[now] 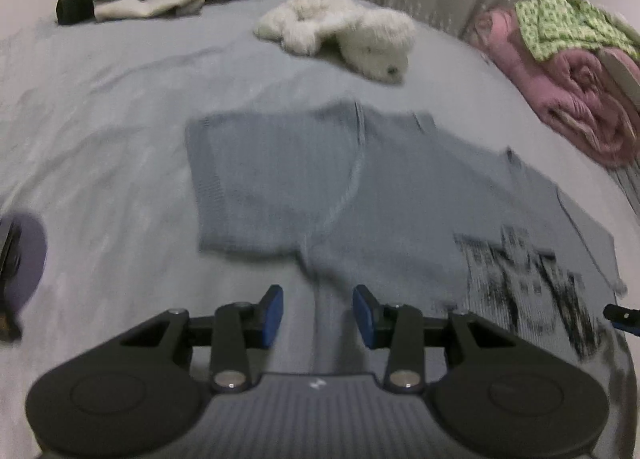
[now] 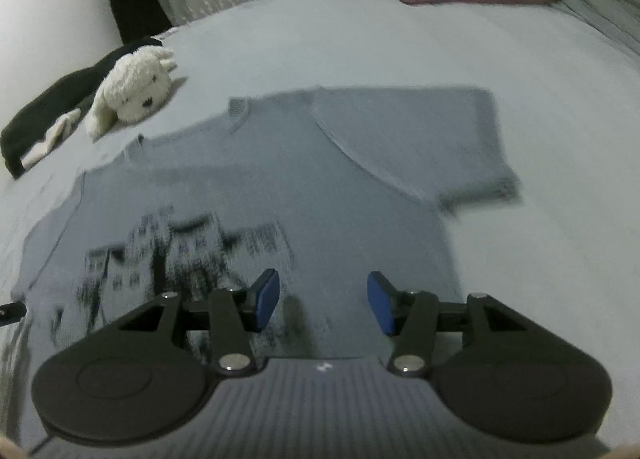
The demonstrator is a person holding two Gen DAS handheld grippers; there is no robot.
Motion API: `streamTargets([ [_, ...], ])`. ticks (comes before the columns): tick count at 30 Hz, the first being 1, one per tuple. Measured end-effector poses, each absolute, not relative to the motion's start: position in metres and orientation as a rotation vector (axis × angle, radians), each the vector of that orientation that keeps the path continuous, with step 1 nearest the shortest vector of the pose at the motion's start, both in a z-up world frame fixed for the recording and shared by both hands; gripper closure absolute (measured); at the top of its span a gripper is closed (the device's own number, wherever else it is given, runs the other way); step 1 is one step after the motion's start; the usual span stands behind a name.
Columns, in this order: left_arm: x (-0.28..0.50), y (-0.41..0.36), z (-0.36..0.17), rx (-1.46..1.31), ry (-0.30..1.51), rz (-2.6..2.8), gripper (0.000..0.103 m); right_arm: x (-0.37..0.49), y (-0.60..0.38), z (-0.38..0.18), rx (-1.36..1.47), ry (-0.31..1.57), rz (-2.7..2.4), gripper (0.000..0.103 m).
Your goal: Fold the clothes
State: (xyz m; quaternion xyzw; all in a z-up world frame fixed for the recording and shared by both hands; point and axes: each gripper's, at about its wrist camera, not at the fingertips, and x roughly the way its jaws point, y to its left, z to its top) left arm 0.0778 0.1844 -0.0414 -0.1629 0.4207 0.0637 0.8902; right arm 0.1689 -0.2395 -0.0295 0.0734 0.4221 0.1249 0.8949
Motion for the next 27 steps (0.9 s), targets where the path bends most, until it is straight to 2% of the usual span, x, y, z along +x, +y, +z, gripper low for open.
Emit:
streamTargets([
  [17, -0.043, 0.156, -0.052, -0.383, 0.949, 0.052, 0.067, 0.032, -0.291, -0.035, 0.232, 0.985, 0.254, 0.052],
  [22, -0.069, 0.158, -0.055, -0.423, 0.965, -0.015, 0.068, 0.000, -0.312, -0.039, 0.394, 0.999, 0.310, 0.052],
  [27, -0.090, 0.171, -0.062, -0.559, 0.976, -0.087, 0.074, -0.018, -0.332, -0.048, 0.601, 1.021, 0.371, 0.052],
])
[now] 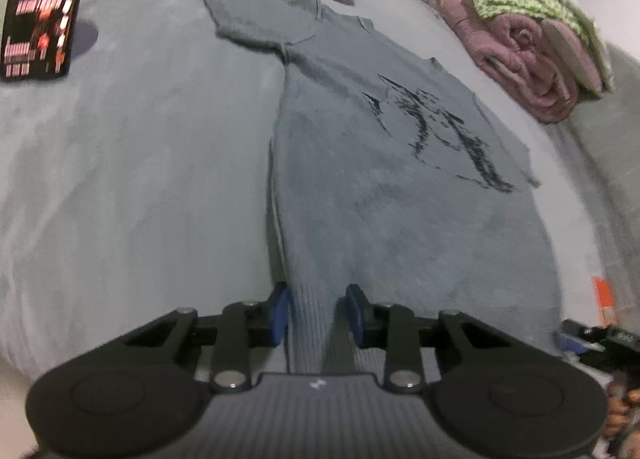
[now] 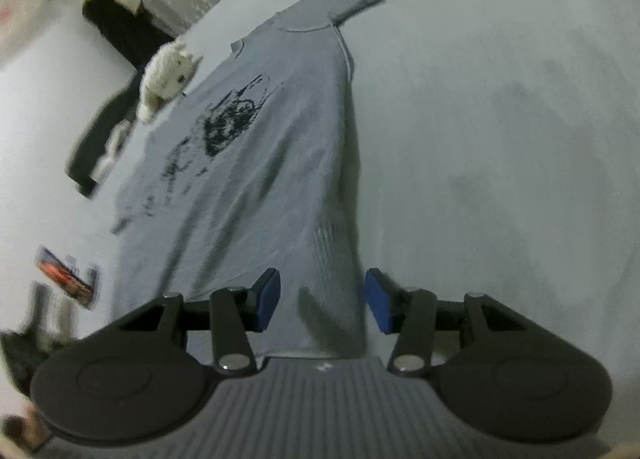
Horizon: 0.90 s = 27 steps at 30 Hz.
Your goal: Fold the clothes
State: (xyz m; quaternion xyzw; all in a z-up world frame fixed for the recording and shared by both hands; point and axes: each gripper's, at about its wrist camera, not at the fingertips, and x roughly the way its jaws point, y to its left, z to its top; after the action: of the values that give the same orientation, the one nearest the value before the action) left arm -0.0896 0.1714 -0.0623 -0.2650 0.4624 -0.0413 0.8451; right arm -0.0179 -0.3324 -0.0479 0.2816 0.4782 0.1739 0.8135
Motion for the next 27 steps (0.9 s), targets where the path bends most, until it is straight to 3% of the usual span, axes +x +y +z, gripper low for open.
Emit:
streamTargets([
  [5, -0.103, 0.179, -0.073, -0.680, 0.992, -0.128, 0.084, -0.024, -0.346, -0.062, 0.798, 1.031, 0.395, 0.055],
  [6, -0.104, 0.177, -0.074, -0.675, 0.994, -0.129, 0.095, -0.023, -0.344, -0.063, 0.800, 1.031, 0.395, 0.065],
  [7, -0.104, 0.175, -0.074, -0.664, 0.997, -0.129, 0.098, -0.022, -0.342, -0.065, 0.801, 1.033, 0.395, 0.074],
  [8, -0.105, 0.173, -0.072, -0.657, 0.992, -0.127, 0.098, -0.021, -0.341, -0.065, 0.793, 1.039, 0.392, 0.091],
  [15, -0.134, 0.184, -0.046, -0.745, 0.873, -0.154, 0.099, -0.032, -0.350, -0.037, 0.722, 0.960, 0.424, 0.093],
  [22, -0.129, 0.165, -0.063, -0.553, 1.006, -0.092, 0.099, -0.032, -0.346, -0.045, 0.538, 1.038, 0.349, 0.093],
  [27, -0.129, 0.162, -0.057, -0.518, 0.995, -0.102, 0.099, -0.031, -0.344, -0.048, 0.498, 1.044, 0.343, 0.094],
])
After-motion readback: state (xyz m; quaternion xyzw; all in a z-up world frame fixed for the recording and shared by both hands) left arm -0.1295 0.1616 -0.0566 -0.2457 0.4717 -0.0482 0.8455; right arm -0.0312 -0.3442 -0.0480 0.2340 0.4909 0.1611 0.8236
